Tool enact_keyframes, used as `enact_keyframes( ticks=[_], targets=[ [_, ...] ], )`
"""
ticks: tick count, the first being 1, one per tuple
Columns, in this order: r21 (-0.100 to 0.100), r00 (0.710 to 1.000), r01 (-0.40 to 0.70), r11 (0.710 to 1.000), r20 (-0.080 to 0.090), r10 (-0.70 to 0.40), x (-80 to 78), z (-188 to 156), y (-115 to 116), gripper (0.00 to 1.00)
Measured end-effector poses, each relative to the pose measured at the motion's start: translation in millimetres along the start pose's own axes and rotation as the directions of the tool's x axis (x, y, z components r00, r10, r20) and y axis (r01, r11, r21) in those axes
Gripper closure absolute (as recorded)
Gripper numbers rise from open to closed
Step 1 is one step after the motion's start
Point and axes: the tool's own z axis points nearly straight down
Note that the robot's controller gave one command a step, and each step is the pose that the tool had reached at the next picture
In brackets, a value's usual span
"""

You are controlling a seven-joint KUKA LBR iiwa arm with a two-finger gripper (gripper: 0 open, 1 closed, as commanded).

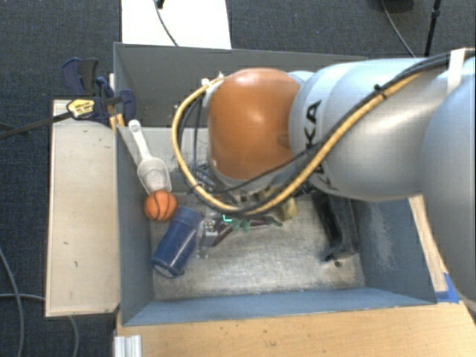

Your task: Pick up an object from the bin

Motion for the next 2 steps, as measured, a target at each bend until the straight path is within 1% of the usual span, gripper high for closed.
enact_keyframes(
  ticks=[1, 2],
  targets=[
    [-0.002, 1.000, -0.005, 1.000, 0.008, 0.005, -2.0, -4.3, -1.1, 0.00],
    [-0.038, 0.986, 0.146, 0.989, 0.083, -0.142, -30.8, 95.9, 33.0, 1.00]
  ],
)
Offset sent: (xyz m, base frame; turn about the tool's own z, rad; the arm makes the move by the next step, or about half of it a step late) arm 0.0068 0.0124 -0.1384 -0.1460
